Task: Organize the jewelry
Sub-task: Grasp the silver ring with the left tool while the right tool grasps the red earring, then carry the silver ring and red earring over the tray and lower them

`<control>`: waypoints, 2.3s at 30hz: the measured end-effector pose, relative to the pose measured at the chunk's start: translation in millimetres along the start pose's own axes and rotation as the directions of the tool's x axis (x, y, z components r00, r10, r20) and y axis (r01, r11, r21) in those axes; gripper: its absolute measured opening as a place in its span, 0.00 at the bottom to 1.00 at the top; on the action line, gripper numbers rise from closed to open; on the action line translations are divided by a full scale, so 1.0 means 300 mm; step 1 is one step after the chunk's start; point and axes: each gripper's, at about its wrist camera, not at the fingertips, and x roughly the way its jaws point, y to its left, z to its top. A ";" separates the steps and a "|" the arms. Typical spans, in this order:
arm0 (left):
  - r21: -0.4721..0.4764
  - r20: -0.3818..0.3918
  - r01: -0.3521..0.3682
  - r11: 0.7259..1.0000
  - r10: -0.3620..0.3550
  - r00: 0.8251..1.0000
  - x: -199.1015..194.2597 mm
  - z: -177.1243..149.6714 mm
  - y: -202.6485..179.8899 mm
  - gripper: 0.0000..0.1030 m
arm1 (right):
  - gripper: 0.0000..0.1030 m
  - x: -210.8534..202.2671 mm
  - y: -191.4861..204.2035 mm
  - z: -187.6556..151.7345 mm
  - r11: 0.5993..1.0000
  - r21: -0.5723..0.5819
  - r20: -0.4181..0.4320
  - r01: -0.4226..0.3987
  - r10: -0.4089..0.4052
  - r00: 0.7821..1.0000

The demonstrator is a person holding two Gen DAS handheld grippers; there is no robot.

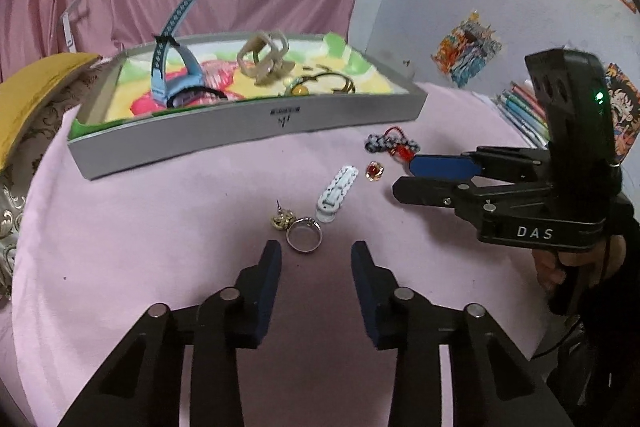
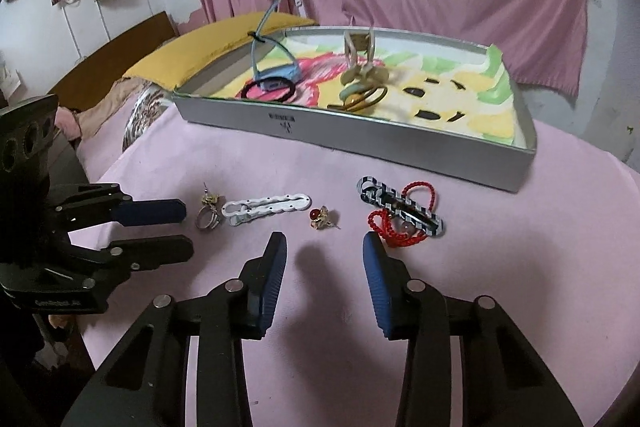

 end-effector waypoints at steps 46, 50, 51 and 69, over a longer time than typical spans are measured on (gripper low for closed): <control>0.039 0.004 -0.038 0.999 0.038 0.999 0.015 0.010 -0.065 0.02 | 0.11 0.003 0.021 0.021 0.995 -0.099 0.008 -0.005 0.006 1.000; 0.033 -0.001 -0.069 0.997 0.070 0.998 0.019 0.011 -0.056 0.13 | 0.11 0.006 0.022 0.021 0.995 -0.098 0.005 -0.010 0.010 1.000; 0.028 -0.002 -0.070 0.997 0.071 0.998 0.022 0.011 -0.053 0.15 | 0.11 0.006 0.019 0.022 0.995 -0.095 0.004 -0.012 0.013 1.000; 0.084 -0.025 -0.115 0.990 0.117 0.993 0.076 0.061 -0.089 0.23 | 0.11 0.020 0.006 0.028 0.997 -0.073 -0.005 -0.034 0.034 0.999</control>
